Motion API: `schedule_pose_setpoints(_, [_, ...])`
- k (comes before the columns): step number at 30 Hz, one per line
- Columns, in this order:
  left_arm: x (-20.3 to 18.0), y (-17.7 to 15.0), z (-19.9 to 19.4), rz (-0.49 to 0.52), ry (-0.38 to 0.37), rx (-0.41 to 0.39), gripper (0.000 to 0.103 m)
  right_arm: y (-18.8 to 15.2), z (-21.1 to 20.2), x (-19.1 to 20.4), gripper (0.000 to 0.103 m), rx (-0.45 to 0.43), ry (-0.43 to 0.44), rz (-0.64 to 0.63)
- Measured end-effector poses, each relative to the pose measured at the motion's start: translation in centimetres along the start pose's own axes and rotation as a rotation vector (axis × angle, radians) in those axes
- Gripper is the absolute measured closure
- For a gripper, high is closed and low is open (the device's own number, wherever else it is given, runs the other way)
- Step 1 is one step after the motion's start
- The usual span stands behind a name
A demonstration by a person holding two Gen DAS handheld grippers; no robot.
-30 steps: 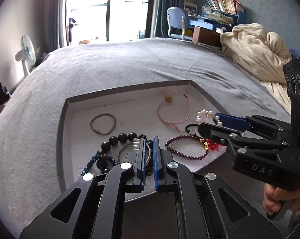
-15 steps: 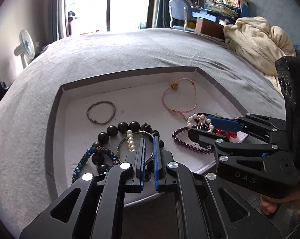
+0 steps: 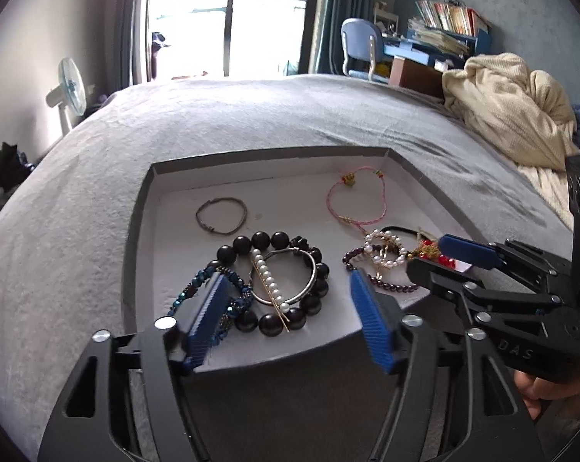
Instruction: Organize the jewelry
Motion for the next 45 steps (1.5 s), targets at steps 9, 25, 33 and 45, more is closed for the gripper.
schedule_pose_setpoints(9, [0.6, -0.9, -2.7, -0.046, 0.007, -0.071, 0.012, -1.8, -3.2, -0.1, 0.04, -0.076, -0.062, -0.011])
schedule_pose_setpoints(25, [0.6, -2.8, -7.6, -0.065, 0.063, -0.176, 0.007, -4.8, -7.9, 2.2, 0.011, -0.146, -0.074, -0.052])
schedule_pose_setpoints(33, [0.8, -4.6, -10.3, -0.098, 0.096, -0.198, 0.005, -5.8, -10.3, 3.3, 0.006, -0.196, -0.077, -0.061])
schedule_pose_setpoints(45, [0.2, -6.1, -11.4, -0.088, 0.167, -0.234, 0.005, -7.3, -11.1, 3.9, 0.006, -0.197, -0.094, -0.054])
Point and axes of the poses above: each gripper's, at about its wrist camera, not at the fingertips, and z roughly the way its jaws point, x to its left, y to its top, the point moved 2 cm from there along z, roughly the way its jaws point, and after that the axes turned 11 degrees about y, right-handed, at the moved point
